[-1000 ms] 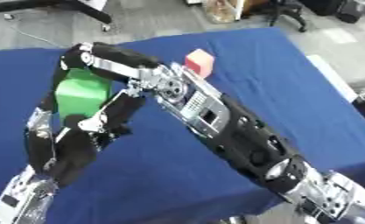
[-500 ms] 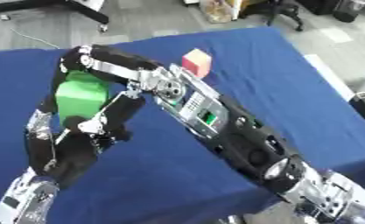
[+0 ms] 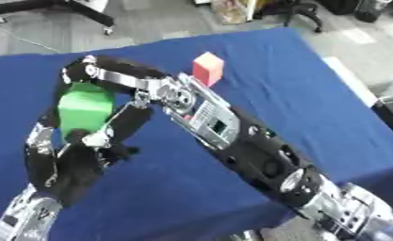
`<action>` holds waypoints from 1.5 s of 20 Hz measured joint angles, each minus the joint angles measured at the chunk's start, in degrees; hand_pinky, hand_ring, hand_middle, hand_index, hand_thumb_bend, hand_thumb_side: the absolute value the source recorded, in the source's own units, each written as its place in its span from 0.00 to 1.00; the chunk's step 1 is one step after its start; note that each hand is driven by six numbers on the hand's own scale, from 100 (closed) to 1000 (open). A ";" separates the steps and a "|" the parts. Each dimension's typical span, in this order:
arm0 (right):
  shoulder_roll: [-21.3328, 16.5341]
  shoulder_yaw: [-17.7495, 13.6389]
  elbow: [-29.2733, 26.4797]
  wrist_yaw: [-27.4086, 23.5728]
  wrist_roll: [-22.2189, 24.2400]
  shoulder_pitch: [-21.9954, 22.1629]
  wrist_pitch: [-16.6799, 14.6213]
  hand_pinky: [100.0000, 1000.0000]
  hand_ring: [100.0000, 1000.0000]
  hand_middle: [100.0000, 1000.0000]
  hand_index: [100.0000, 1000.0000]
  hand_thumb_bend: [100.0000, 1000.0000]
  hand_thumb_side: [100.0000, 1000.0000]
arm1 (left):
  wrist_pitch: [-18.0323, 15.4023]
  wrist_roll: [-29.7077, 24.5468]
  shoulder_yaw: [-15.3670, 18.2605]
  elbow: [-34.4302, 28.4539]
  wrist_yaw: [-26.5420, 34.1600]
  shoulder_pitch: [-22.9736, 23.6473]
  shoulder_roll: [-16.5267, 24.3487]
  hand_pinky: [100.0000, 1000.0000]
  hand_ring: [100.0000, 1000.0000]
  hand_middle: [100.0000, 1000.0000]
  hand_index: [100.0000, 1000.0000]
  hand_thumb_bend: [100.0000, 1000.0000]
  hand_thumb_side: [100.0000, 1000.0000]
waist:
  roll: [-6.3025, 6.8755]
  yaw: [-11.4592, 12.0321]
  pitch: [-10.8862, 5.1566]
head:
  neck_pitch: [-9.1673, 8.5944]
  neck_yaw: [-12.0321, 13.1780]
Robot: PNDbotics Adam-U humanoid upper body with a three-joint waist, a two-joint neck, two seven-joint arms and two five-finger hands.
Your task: Pick up the objects with one hand, pass them to the other hand, and then place them into the box on the other side of the table.
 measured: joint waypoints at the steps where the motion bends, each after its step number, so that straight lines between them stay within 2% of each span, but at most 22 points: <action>1: 0.00 0.05 0.01 -0.35 -0.12 0.04 -0.12 0.55 0.73 0.61 0.58 0.06 0.00 | -0.07 0.54 -0.01 0.00 0.05 0.00 -0.01 0.79 0.37 0.29 0.54 0.00 0.77 | 0.00 0.00 0.00 | 0.00 0.03; 6: 0.00 0.06 0.01 -0.98 -0.47 0.49 -0.43 0.58 0.73 0.62 0.59 0.08 0.00 | -0.36 3.15 -0.24 0.16 0.39 0.01 -0.20 0.77 0.34 0.25 0.50 0.00 0.75 | 0.00 0.00 0.01 | 0.00 0.18; 10: 0.00 0.06 0.02 -1.01 -0.67 0.75 -0.60 0.60 0.75 0.65 0.62 0.21 0.00 | -0.43 4.91 -0.33 0.33 0.59 0.01 -0.25 0.74 0.31 0.22 0.48 0.00 0.74 | 0.00 0.00 0.02 | 0.00 0.40; 12: 0.00 0.08 0.01 -1.01 -0.76 0.90 -0.72 0.61 0.75 0.66 0.63 0.23 0.00 | -0.39 5.86 -0.32 0.40 0.62 0.01 -0.26 0.74 0.31 0.22 0.48 0.00 0.74 | 0.00 0.00 0.04 | 0.00 0.54; 13: 0.00 0.13 0.01 -1.01 -0.81 0.96 -0.80 0.62 0.77 0.69 0.66 0.30 0.00 | -0.34 6.25 -0.33 0.48 0.63 0.01 -0.27 0.74 0.31 0.22 0.47 0.00 0.73 | 0.00 0.00 0.04 | 0.00 0.57; 16: 0.06 0.39 -0.01 -1.01 -1.01 0.97 -1.30 0.66 0.85 0.76 0.74 0.42 0.11 | -0.28 7.00 -0.51 0.49 0.64 -0.01 -1.00 0.73 0.30 0.21 0.47 0.00 0.73 | 0.02 -0.02 0.04 | 0.00 0.66; 17: 0.06 0.39 -0.02 -1.01 -1.08 0.98 -1.54 0.69 0.88 0.81 0.79 0.50 0.17 | -0.29 7.12 -0.52 0.49 0.68 -0.01 -1.06 0.73 0.30 0.21 0.47 0.00 0.73 | 0.02 -0.03 0.04 | 0.00 0.70; 18: 0.06 0.40 -0.03 -1.01 -1.20 0.98 -1.82 0.69 0.88 0.81 0.79 0.50 0.17 | -0.29 7.23 -0.52 0.48 0.80 -0.01 -1.17 0.73 0.30 0.21 0.47 0.00 0.73 | 0.02 -0.03 0.04 | 0.00 0.76; 19: 0.05 0.40 -0.04 -1.01 -1.25 0.99 -2.16 0.73 0.93 0.87 0.85 0.60 0.24 | -0.31 7.33 -0.53 0.48 0.91 -0.01 -1.19 0.73 0.30 0.21 0.46 0.00 0.73 | 0.02 -0.05 0.04 | 0.00 0.79; 22: 0.04 0.38 -0.13 -1.02 -1.17 1.01 -3.29 0.79 1.00 0.94 0.90 0.73 0.34 | -0.28 7.62 -0.53 0.48 1.11 -0.01 -1.19 0.73 0.30 0.21 0.46 0.00 0.73 | 0.04 -0.06 0.04 | 0.00 0.91; 24: 0.03 0.21 -0.38 -1.02 -1.21 1.03 -3.91 0.81 1.00 0.96 0.92 0.78 0.40 | -0.29 7.74 -0.53 0.46 1.14 -0.01 -1.20 0.73 0.30 0.20 0.46 0.00 0.73 | 0.04 -0.08 0.04 | 0.00 1.02; 27: 0.02 0.00 -0.74 -1.02 -1.81 1.21 -4.50 0.81 1.00 0.97 0.93 0.79 0.45 | -0.38 7.94 -0.53 0.34 1.18 -0.09 -1.23 0.73 0.29 0.20 0.46 0.00 0.73 | 0.05 -0.10 0.04 | 0.00 1.04; 30: 0.02 -0.16 -0.88 -1.04 -2.92 1.29 -4.74 0.82 1.00 0.97 0.94 0.81 0.45 | -0.38 8.18 -0.51 0.34 1.29 -0.22 -1.26 0.72 0.29 0.20 0.45 0.00 0.73 | 0.05 -0.12 0.05 | 0.00 1.05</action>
